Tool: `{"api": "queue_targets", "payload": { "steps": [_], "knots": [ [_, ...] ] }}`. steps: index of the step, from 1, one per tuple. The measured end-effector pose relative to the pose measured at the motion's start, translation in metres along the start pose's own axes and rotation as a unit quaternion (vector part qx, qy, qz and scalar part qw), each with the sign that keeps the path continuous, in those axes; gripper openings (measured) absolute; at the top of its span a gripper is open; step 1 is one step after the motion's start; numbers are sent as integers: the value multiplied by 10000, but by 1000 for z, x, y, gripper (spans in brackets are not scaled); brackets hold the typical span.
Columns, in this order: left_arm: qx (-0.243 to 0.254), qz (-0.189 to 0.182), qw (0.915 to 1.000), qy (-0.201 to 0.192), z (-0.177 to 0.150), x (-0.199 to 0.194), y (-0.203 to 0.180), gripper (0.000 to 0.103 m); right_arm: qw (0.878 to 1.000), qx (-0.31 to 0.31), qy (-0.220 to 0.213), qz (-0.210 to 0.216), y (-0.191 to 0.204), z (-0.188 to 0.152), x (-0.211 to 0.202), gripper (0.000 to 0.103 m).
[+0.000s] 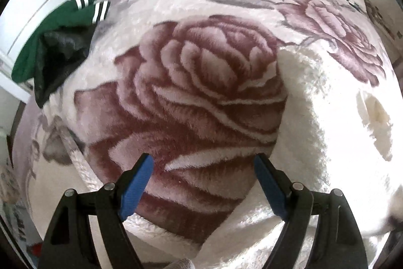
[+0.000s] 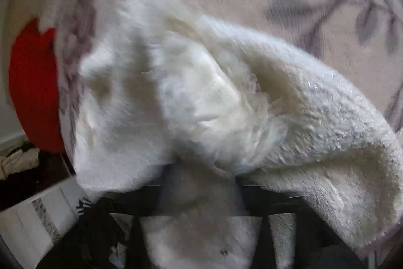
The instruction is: Fold large clothes
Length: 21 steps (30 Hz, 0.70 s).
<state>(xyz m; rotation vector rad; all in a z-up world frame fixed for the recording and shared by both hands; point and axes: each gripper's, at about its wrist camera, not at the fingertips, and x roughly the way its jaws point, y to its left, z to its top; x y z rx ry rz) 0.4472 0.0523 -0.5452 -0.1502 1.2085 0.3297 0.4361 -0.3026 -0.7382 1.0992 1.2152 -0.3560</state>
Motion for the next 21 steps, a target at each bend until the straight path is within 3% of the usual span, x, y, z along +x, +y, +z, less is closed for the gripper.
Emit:
{"api": "queue_targets", "payload": {
  "steps": [3,6,8,10,12,15,18,21],
  "knots": [
    [-4,-113,9999,-3,6,-7,2,81,9959,-251,-828,245,20,2,-59,8],
    [-93,-451,9989,-25,13,-12,-4,81,9882,2,-1533,21,5,25,-106,8],
    [-56,-690,9976,-6,17,-12,-17,81,9908,56,-1332,-247,-10,53,-98,8],
    [-7,-943,9955,38,22,-6,-34,81,9964,197,-818,-142,-21,67,-73,10],
    [134,-1133,9933,182,30,5,-53,81,9990,195,-359,-181,-27,78,-46,17],
    [277,-1409,9893,270,41,6,-74,81,9992,277,237,154,-39,72,-11,36],
    [564,-1933,9795,24,48,-16,-106,81,9985,265,420,244,-40,58,11,39],
    [1160,-1673,9789,155,49,-6,-145,81,9987,249,274,360,-34,41,20,39]
  ]
}}
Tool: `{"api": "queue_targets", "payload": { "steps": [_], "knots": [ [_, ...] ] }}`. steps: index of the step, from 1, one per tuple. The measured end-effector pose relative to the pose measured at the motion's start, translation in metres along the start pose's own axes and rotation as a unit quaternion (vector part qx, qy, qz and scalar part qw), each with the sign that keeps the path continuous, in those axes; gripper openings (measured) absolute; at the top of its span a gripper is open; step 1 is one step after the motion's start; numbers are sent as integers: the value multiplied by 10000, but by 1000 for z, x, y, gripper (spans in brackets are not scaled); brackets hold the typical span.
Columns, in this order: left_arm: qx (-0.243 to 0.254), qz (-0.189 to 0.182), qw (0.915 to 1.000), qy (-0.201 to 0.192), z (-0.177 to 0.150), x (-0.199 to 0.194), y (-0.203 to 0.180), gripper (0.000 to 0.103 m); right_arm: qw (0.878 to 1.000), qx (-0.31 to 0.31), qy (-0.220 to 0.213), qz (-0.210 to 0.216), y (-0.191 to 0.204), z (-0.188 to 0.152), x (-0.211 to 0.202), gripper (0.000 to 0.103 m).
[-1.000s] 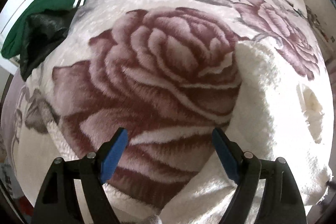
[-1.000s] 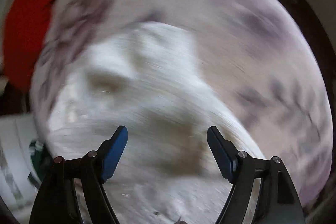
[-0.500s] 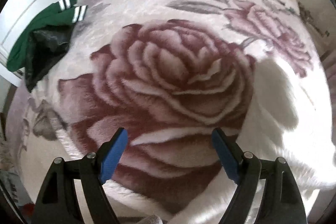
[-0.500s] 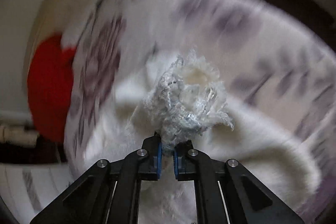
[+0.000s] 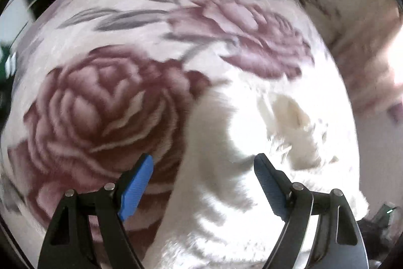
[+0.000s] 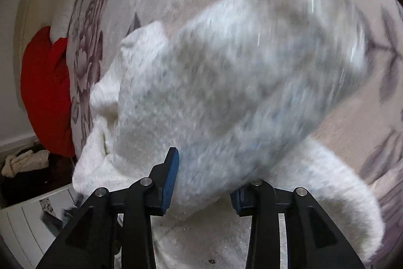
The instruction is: Fold large clothes
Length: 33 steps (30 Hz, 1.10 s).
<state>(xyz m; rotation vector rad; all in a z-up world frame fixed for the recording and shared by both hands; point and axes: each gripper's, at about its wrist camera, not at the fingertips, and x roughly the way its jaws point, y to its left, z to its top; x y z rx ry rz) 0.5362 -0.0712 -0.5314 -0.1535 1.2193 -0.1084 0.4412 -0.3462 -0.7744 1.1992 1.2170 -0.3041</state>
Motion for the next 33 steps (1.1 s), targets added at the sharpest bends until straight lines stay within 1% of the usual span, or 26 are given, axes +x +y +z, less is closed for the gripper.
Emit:
{"api": "queue_targets", "payload": {
  "steps": [1,2,3,4,5,7,10,11,13,14,15,16,17,18,19,21,22,23,24,25,26,28,30,31,32,33],
  "knots": [
    [31,159,9997,188,4,19,-3,62,10000,-6,-47,21,0,-6,-1,39],
    [-23,127,9996,245,7,30,1,19,9999,-34,-89,116,2,-12,-1,38],
    [-124,142,9991,389,11,42,9,14,9998,-72,-110,116,4,-15,-1,37],
    [-218,91,9989,397,12,46,17,14,9998,-119,-116,112,7,-19,-1,37],
    [-355,59,9989,287,14,48,32,13,9997,-155,-98,128,11,-20,-1,37],
    [-615,223,9977,184,14,50,61,12,9998,-120,-105,139,15,-20,-2,38],
    [-1246,382,9913,202,9,55,116,9,9990,254,-259,243,5,-16,-9,38],
    [-1387,409,9893,206,8,56,127,8,9981,355,-314,387,2,-14,-9,38],
    [-1621,648,9845,198,5,53,146,3,9973,377,-404,476,4,-11,-8,37],
    [-1787,666,9814,203,3,50,158,3,9969,265,-538,499,10,-12,-8,25],
    [-1967,569,9785,250,2,45,169,3,9965,26,-660,520,22,-14,-11,17],
    [-2072,345,9774,248,0,38,174,4,9952,-152,-771,584,30,-16,-15,14],
    [-2096,247,9772,240,-1,31,176,5,9925,-413,-915,696,41,-18,-22,14],
    [-2065,214,9779,235,-3,19,174,5,9896,-636,-950,879,50,-18,-25,14],
    [-1980,71,9800,187,-6,8,166,5,9895,-768,-873,858,51,-14,-26,14],
    [-1618,-17,9867,125,-11,-11,144,12,9949,-772,-624,171,48,-2,-17,15],
    [-1298,-141,9914,113,-17,-20,125,29,9966,-674,-428,-206,42,4,-10,26],
    [-1096,-273,9935,137,-22,-23,111,54,9977,-516,-266,-341,35,7,-6,36],
    [-873,-362,9954,173,-29,-25,93,65,9990,-345,-154,-243,28,8,-5,38],
    [-745,-419,9962,178,-34,-24,83,69,9996,-221,-124,-84,23,8,-6,40],
    [-483,-393,9978,216,-45,-17,64,69,9998,-173,-123,53,20,7,-8,40],
    [-210,45,9992,323,-54,1,47,69,9998,-142,-157,11,18,5,-9,42],
    [-128,464,9979,441,-64,22,46,56,9989,-115,-357,267,22,1,-12,42],
    [-191,559,9971,488,-69,30,53,55,9985,-169,-414,317,24,-3,-13,34],
    [-228,657,9963,498,-73,35,60,55,9972,-321,-346,587,37,-10,-13,13],
    [-264,687,9960,510,-75,39,68,55,9955,-483,-296,766,38,-16,-24,13]
  ]
}}
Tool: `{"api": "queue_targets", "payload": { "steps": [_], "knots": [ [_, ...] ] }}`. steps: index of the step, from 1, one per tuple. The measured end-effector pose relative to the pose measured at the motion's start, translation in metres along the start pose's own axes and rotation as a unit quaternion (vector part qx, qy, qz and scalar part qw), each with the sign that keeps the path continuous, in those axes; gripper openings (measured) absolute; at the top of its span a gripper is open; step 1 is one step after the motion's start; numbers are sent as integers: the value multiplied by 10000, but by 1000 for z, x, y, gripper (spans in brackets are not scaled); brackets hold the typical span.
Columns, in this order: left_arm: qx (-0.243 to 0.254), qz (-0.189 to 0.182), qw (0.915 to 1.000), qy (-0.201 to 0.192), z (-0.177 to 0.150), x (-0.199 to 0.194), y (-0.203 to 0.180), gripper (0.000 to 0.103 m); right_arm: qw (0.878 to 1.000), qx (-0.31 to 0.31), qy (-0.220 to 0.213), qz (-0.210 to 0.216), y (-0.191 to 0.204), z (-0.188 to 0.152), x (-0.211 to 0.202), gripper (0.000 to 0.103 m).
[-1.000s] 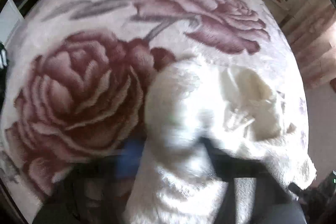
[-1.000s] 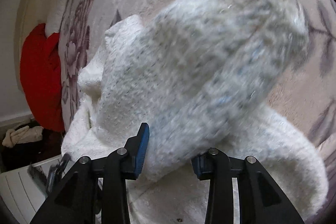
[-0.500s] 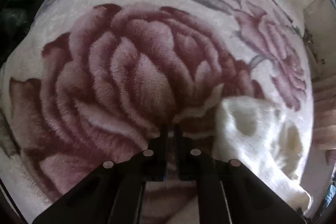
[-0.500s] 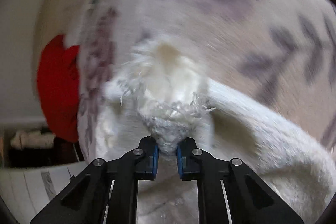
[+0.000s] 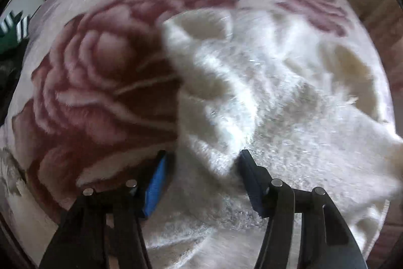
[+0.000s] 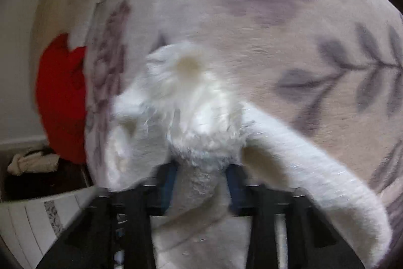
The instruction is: Fold large clothes
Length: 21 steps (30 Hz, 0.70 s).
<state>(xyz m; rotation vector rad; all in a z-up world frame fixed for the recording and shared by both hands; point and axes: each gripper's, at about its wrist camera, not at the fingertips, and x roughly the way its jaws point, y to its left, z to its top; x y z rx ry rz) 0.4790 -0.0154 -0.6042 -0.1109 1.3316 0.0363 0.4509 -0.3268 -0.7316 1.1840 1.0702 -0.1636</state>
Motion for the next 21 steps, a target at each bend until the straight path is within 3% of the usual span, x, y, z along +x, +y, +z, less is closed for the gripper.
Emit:
{"api": "queue_targets", "payload": {
  "steps": [3,4,6,8,10,12,14,18,21],
  "knots": [
    [-139,-98,9998,-51,-1,-4,15,57,9958,-815,100,400,43,-13,-6,13],
    [-84,-106,9999,-58,-2,-9,13,56,9939,-1093,73,136,47,-14,-6,13],
    [3,-71,9999,-89,-4,-20,8,57,9872,-1303,317,-863,33,-8,10,15],
    [153,-9,9998,-158,-6,-37,-1,57,9757,-873,1191,-1621,-4,-1,29,24],
    [319,105,9989,-329,-5,-58,-10,57,9772,-372,1343,-1599,-26,1,20,41],
    [373,102,9977,-555,7,-71,-17,59,9846,-198,1073,-1366,-29,12,-4,44],
    [328,-119,9974,-627,23,-80,-32,86,9904,-157,724,-1165,-24,30,-25,61],
    [342,-978,9939,-386,64,-69,-85,89,9944,-120,437,-952,-15,87,-17,62],
    [717,-1388,9877,73,94,-29,-143,89,9939,-152,648,-877,-11,131,12,62]
  ]
}}
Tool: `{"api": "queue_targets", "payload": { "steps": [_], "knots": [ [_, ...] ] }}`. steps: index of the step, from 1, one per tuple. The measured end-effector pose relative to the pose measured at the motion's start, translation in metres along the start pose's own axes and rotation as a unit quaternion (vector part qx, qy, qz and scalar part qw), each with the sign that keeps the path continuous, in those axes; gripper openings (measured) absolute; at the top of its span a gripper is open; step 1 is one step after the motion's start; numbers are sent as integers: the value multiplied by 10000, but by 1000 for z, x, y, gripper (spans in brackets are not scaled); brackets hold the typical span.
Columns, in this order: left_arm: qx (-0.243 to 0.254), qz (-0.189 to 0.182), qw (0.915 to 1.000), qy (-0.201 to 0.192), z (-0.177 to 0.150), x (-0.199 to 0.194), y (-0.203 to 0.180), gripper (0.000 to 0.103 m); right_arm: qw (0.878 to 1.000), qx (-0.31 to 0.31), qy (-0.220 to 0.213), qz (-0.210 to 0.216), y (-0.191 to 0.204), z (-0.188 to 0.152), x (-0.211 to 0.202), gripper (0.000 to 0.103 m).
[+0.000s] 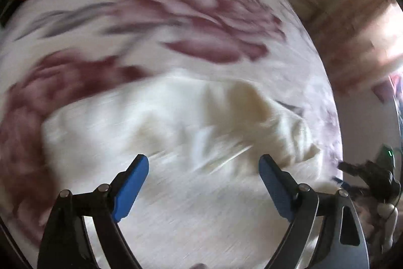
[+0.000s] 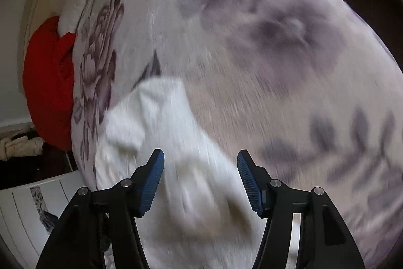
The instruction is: Fold large clothes
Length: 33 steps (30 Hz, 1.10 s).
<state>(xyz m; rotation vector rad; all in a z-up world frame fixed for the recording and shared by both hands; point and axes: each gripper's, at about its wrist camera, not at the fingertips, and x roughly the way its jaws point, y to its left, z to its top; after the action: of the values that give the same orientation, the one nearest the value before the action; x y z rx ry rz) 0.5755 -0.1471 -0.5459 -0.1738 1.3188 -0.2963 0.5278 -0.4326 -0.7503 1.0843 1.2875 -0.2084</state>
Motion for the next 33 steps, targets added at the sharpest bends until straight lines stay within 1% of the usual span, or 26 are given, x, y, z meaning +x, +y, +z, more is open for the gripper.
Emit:
{"api": "queue_targets", "payload": {
  "steps": [2,3,4,6,7,9,10,11,12,13,15,16,18,19,20,21,22,24,25,26,27,28,29,30,31,33],
  "knots": [
    [245,-212,9985,438,17,48,-27,89,9997,-11,234,-22,2,26,24,62],
    [379,-262,9973,577,22,65,-38,89,9993,-1,365,-31,3,38,35,62],
    [652,-82,9956,669,26,86,-52,88,9988,0,486,3,5,45,47,62],
    [1088,-48,9915,710,28,110,-68,34,9968,-31,803,-23,9,63,75,62],
    [1215,18,9897,763,29,116,-71,11,9953,-47,971,24,13,65,91,62],
    [1556,150,9866,468,24,114,-78,6,9930,-89,1181,-31,13,69,102,62],
    [1559,175,9872,301,23,108,-76,0,9931,-181,1154,-61,15,69,102,62],
    [1511,265,9880,157,23,103,-72,0,9939,-378,1036,-40,21,68,100,36],
    [1338,314,9905,-6,27,97,-63,0,9931,-568,1020,-73,27,66,99,3],
    [1126,272,9932,-50,32,95,-53,0,9940,-698,802,-253,31,65,92,6],
    [897,355,9953,7,39,99,-41,0,9945,-920,290,-399,46,63,75,6],
    [774,405,9962,26,43,103,-33,0,9936,-1014,145,-481,50,62,70,5],
    [633,387,9972,100,44,104,-24,0,9891,-1153,-259,-876,54,69,68,3],
    [522,324,9980,130,45,97,-20,0,9880,-1061,-225,-1099,46,77,74,0],
    [432,287,9986,95,46,90,-18,0,9877,-984,-54,-1213,41,82,78,0],
    [361,273,9990,40,46,76,-14,0,9880,-941,153,-1217,36,86,79,0],
    [311,272,9991,-12,46,62,-10,1,9882,-931,198,-1199,35,88,73,0],
    [194,236,9994,-131,44,30,6,2,9866,-1144,190,-1147,46,85,47,2],
    [136,159,9996,-202,42,16,12,4,9856,-1241,163,-1138,53,83,40,6],
    [65,143,9996,-227,41,5,22,12,9844,-1366,80,-1105,62,77,26,24],
    [-9,231,9995,-221,40,-4,33,19,9830,-1487,-14,-1081,73,71,15,39],
    [-32,287,9994,-215,40,-3,36,40,9825,-1566,-52,-1009,83,65,8,64],
    [-80,373,9990,-253,37,-7,49,58,9826,-1621,-60,-901,95,57,5,70],
    [-142,533,9980,-316,36,-8,58,60,9823,-1715,-13,-759,109,48,5,70],
    [-224,736,9964,-369,33,-5,67,60,9812,-1851,145,-524,124,37,10,70],
    [-464,990,9932,-396,27,0,89,60,9767,-2061,596,19,164,8,38,70]
  ]
}}
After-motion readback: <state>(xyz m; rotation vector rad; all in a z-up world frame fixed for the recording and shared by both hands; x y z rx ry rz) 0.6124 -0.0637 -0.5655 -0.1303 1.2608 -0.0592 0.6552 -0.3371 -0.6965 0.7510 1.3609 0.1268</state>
